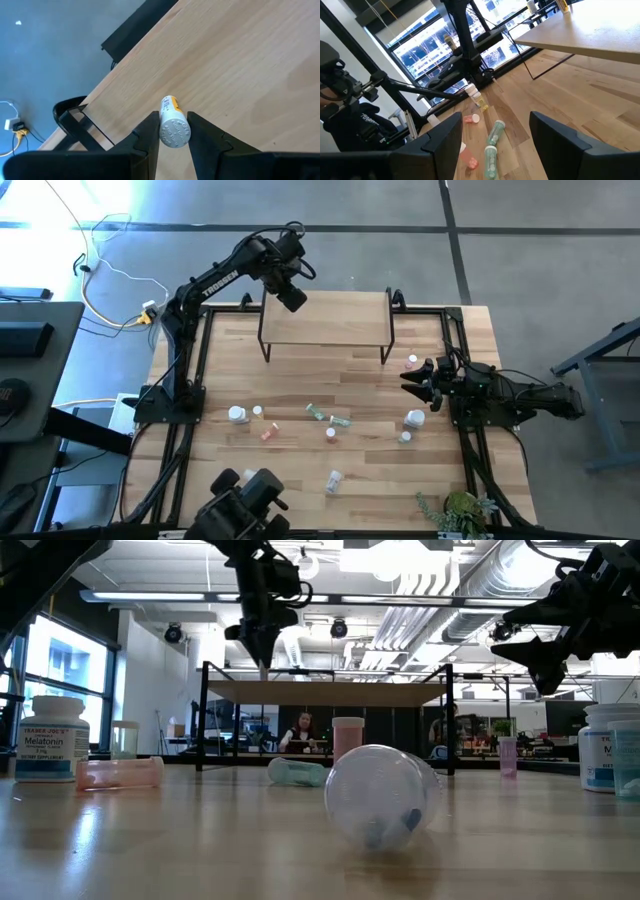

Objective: Pick and place medicine bottles onto shelf by color
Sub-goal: Put the yellow pill bottle on the shelf, then put the white pill bottle on the shelf

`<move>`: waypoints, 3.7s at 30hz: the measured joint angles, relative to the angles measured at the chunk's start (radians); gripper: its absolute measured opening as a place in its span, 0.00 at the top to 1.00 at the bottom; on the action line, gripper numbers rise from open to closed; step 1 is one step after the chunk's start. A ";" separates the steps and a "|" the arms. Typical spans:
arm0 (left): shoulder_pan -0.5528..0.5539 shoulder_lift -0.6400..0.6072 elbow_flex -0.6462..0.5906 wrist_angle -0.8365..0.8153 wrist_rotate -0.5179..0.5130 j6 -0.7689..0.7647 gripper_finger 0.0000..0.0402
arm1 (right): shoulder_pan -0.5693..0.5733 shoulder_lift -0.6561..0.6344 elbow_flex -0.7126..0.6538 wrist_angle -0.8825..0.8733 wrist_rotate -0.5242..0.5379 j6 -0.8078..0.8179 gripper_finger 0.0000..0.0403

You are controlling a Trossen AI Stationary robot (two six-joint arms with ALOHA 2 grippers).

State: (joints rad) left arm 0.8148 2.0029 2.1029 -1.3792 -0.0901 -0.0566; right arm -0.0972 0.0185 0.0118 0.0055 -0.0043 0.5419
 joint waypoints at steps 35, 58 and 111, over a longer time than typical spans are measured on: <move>-0.004 0.004 -0.001 0.041 -0.017 0.010 0.59 | 0.000 0.000 0.000 0.000 0.000 0.000 0.45; -0.027 -0.168 0.000 0.036 0.003 0.061 0.59 | 0.000 0.000 0.000 0.000 0.000 0.000 0.45; -0.606 -0.689 -0.891 0.888 0.043 -0.281 0.60 | 0.000 0.003 0.116 0.097 0.004 0.334 0.45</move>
State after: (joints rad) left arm 0.2089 1.3136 1.2121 -0.4908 -0.0467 -0.3378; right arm -0.0975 0.0210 0.1281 0.1028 -0.0002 0.8755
